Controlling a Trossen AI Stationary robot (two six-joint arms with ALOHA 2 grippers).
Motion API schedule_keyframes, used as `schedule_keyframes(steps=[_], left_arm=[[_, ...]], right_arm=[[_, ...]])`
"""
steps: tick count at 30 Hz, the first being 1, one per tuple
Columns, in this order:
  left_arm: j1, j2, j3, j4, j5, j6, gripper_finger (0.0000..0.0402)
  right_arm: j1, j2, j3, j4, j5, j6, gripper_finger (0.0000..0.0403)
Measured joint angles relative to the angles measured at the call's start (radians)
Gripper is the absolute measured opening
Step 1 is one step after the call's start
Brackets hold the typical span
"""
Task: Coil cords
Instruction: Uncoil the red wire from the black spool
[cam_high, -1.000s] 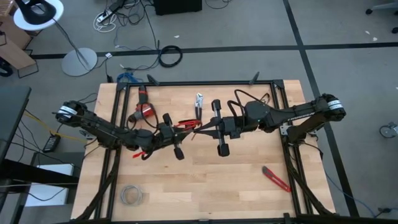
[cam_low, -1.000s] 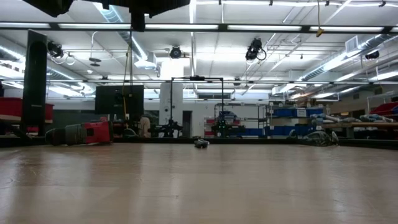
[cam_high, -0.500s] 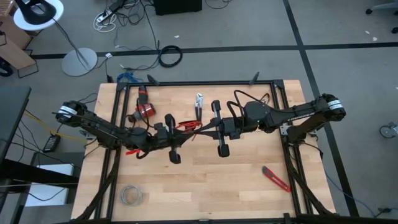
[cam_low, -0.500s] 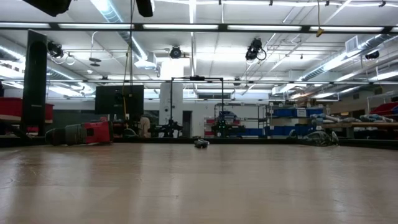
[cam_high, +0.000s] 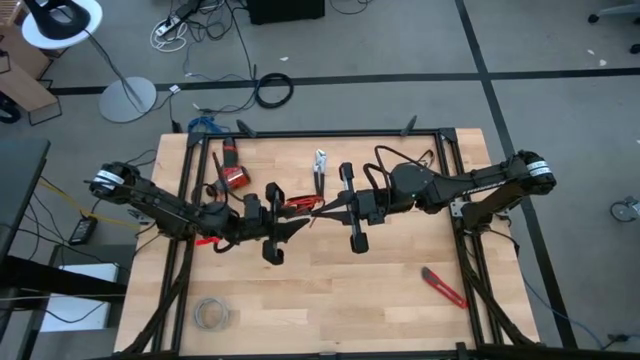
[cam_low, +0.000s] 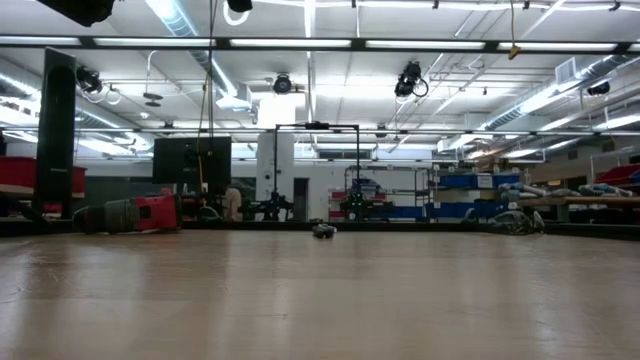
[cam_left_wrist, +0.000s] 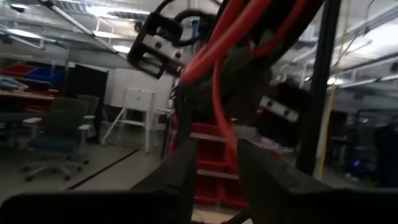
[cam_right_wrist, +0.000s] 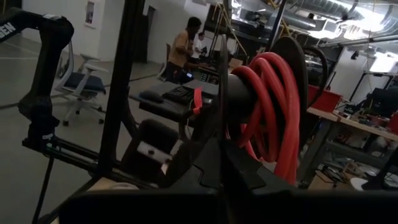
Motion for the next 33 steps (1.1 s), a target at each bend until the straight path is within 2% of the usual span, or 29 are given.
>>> schedule_keyframes(steps=[9, 14, 19, 24, 29, 33], left_arm=[[0.015, 0.000, 0.000, -0.007, 0.019, -0.127, 0.0217], [0.040, 0.001, 0.012, -0.063, 0.014, -0.201, 0.0244], [0.054, 0.001, 0.078, -0.161, 0.044, -0.203, 0.0250], [0.071, 0.001, 0.143, -0.336, 0.044, -0.204, 0.0250], [0.074, 0.001, 0.152, -0.356, 0.037, -0.202, 0.0249], [0.085, 0.001, 0.152, -0.367, 0.014, -0.181, 0.0231]], right_arm=[[0.002, 0.000, 0.000, -0.008, 0.000, 0.008, 0.0000], [0.002, 0.000, 0.000, -0.008, -0.004, 0.016, 0.0000], [0.002, 0.011, 0.000, -0.003, -0.003, 0.016, 0.0000], [0.002, 0.026, 0.000, -0.002, -0.003, 0.016, 0.0000], [0.002, 0.028, 0.000, 0.000, -0.003, 0.016, 0.0000], [0.002, 0.028, 0.000, 0.015, -0.006, 0.011, 0.0000]])
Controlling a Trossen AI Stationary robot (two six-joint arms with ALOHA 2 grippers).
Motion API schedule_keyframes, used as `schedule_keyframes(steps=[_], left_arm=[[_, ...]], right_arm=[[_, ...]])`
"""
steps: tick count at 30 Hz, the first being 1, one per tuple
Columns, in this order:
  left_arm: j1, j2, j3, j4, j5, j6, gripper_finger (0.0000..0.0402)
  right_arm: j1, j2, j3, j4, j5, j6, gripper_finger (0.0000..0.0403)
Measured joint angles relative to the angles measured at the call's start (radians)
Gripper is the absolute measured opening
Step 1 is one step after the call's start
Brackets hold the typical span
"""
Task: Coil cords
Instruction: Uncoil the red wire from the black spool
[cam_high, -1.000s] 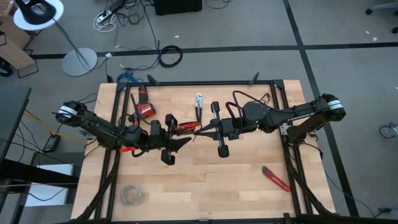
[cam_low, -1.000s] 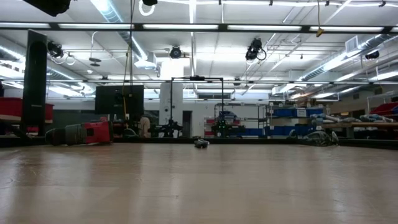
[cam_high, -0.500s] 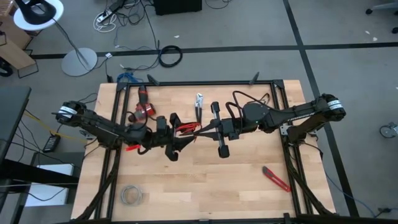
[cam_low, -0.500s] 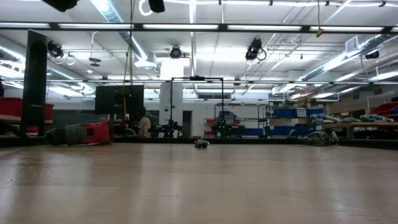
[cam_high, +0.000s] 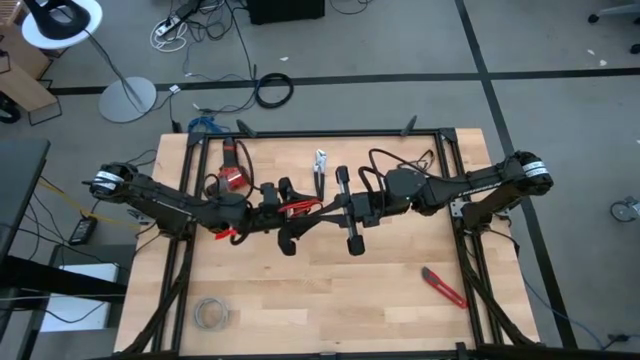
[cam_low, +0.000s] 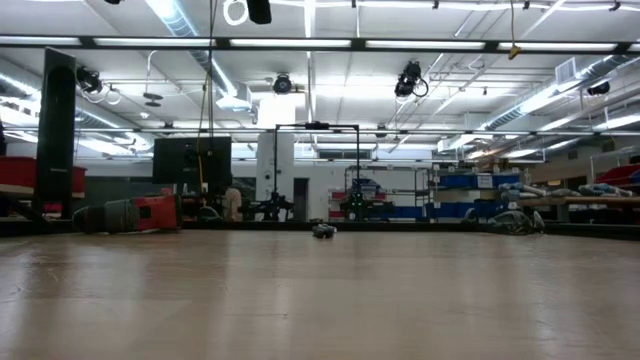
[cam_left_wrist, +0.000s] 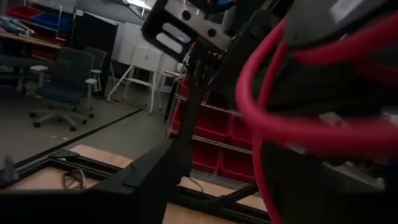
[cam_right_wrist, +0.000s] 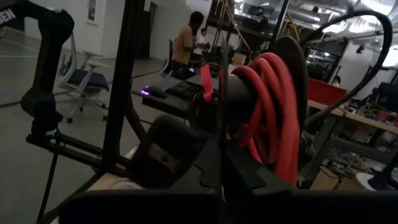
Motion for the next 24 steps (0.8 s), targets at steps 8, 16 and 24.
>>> schedule_keyframes(steps=[8, 16, 24], left_arm=[[0.032, 0.000, 0.000, -0.038, -0.076, 0.008, 0.0135], [0.039, 0.000, 0.000, 0.017, -0.088, 0.081, 0.0011], [0.039, -0.022, 0.000, 0.064, -0.129, 0.156, 0.0010]], right_arm=[[0.000, 0.000, 0.000, 0.003, -0.005, 0.001, 0.0000], [0.015, 0.000, 0.000, 0.003, -0.006, 0.001, 0.0000], [0.045, -0.001, 0.000, -0.013, -0.006, 0.002, 0.0000]])
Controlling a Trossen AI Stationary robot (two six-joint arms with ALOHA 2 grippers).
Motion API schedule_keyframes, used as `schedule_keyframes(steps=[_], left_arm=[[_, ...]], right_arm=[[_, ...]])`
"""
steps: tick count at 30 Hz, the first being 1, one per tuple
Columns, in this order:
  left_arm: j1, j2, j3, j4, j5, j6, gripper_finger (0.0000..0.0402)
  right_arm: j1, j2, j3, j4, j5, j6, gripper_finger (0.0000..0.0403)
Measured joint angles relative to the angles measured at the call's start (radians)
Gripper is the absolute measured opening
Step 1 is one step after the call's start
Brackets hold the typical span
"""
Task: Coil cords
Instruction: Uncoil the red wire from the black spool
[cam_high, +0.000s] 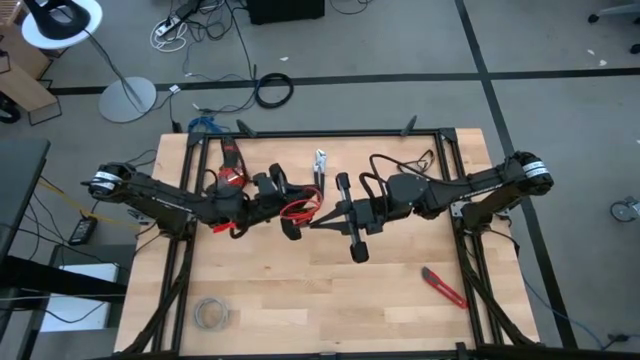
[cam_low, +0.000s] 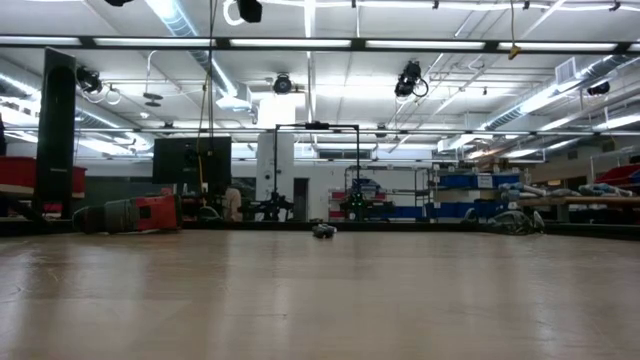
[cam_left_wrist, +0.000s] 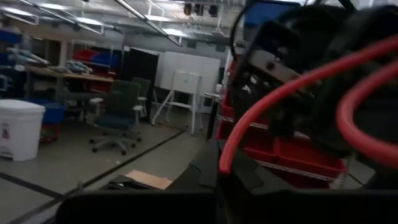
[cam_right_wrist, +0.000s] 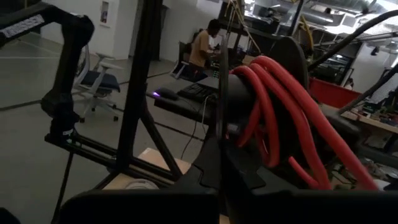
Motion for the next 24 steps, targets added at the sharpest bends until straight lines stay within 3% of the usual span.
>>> schedule_keyframes(steps=[13, 24], left_arm=[[-0.002, -0.107, 0.000, -0.003, 0.003, 0.157, 0.0008], [-0.003, -0.140, 0.000, 0.002, 0.049, 0.193, 0.0008]], right_arm=[[0.049, -0.001, 0.000, -0.083, 0.000, 0.016, 0.0000], [0.054, -0.001, 0.000, -0.169, -0.001, 0.056, 0.0000]])
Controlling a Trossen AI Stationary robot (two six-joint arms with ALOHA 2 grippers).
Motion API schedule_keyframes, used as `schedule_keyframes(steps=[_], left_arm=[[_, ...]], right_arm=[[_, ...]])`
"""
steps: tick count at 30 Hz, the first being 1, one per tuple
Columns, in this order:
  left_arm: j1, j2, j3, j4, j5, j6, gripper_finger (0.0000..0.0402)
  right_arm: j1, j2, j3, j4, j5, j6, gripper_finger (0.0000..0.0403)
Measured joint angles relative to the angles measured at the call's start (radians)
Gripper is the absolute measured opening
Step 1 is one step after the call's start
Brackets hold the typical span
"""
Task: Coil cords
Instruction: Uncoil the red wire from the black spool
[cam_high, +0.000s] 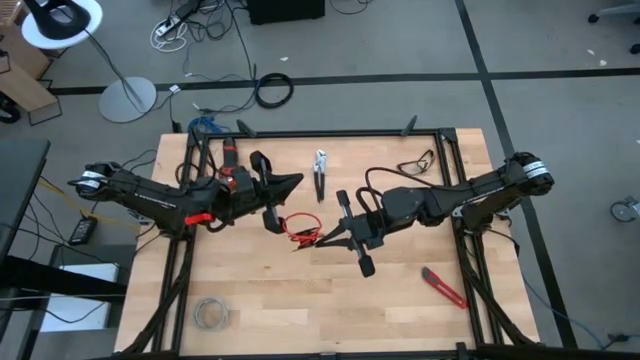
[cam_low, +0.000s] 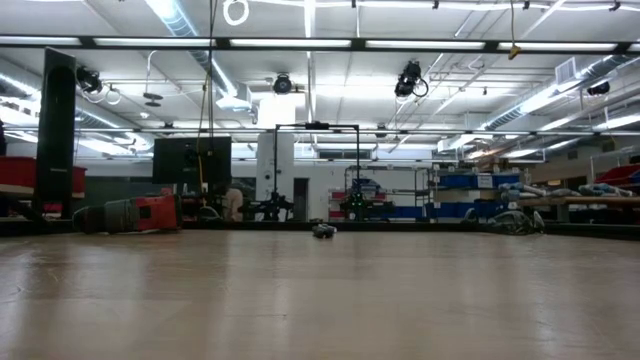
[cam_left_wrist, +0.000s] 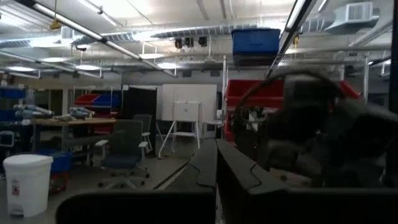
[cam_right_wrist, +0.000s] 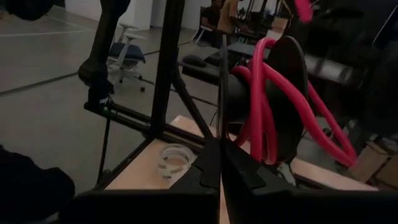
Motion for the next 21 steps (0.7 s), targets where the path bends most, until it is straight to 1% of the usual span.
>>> schedule_keyframes(steps=[3, 7, 11, 13, 17, 21], left_arm=[[0.000, -0.005, 0.000, 0.004, 0.011, 0.000, 0.0008], [0.000, -0.019, -0.001, 0.009, 0.049, -0.002, 0.0008], [-0.014, -0.046, -0.001, -0.032, 0.088, -0.001, 0.0008], [-0.022, -0.068, 0.000, -0.093, 0.110, 0.008, 0.0008], [-0.038, -0.102, 0.000, -0.270, 0.098, 0.015, 0.0012], [-0.039, -0.105, 0.000, -0.418, 0.068, -0.018, 0.0034]], right_arm=[[0.000, 0.000, 0.000, -0.015, 0.002, 0.010, 0.0000], [0.000, 0.000, 0.000, -0.053, 0.046, 0.027, 0.0000], [0.000, 0.000, 0.000, -0.125, 0.087, 0.054, 0.0000], [0.000, 0.000, 0.000, -0.175, 0.111, 0.067, 0.0000], [-0.002, 0.000, 0.000, -0.279, 0.113, 0.117, 0.0000], [-0.018, 0.003, 0.000, -0.387, 0.047, 0.177, 0.0000]])
